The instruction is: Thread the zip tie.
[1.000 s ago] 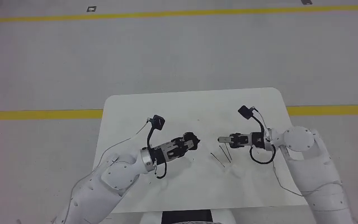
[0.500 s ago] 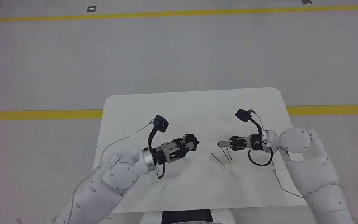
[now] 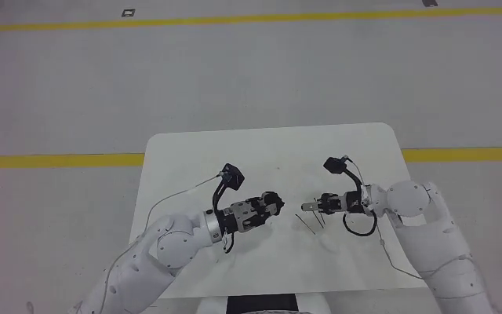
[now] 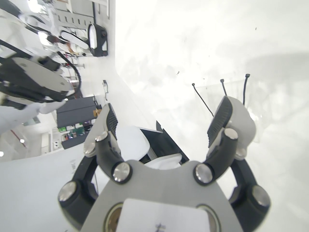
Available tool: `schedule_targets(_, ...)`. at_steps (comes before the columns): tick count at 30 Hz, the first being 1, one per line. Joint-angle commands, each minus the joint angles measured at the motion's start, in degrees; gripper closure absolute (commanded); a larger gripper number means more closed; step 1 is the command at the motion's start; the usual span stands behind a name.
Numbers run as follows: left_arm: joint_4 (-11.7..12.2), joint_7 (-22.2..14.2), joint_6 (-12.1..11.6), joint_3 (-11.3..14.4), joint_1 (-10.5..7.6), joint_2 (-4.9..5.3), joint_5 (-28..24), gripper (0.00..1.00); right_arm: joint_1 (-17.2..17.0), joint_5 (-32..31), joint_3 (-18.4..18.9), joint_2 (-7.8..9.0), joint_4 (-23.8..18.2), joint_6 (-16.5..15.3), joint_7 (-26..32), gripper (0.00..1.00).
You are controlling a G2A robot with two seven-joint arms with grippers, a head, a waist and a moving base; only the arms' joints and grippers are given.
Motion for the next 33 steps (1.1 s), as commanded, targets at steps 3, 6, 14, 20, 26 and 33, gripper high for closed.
schedule_targets(3,0.0,0.0,0.0,0.0,0.00,0.00,0.0,1.00,2.6,-4.6,-3.3,0.16,1.2,-1.8,2.4,0.00)
schedule_targets(6,0.0,0.0,0.0,0.0,0.00,0.00,0.0,1.00,4.0,-7.5,-5.6,0.16,1.6,-2.7,2.9,0.00)
schedule_targets(14,0.0,0.0,0.0,0.0,0.00,0.00,0.0,1.00,6.5,-13.1,-10.5,0.72,2.3,-5.9,3.2,0.00)
schedule_targets(20,0.0,0.0,0.0,0.0,0.00,0.00,0.0,1.00,6.5,-13.1,-10.5,0.72,2.3,-5.9,3.2,0.00)
schedule_targets(26,0.0,0.0,0.0,0.0,0.00,0.00,0.0,1.00,6.3,-18.1,-11.5,1.21,-0.7,-7.8,3.2,0.00)
schedule_targets(33,0.0,0.0,0.0,0.0,0.00,0.00,0.0,1.00,8.0,-22.8,-17.1,2.93,-0.1,-11.0,3.2,0.00)
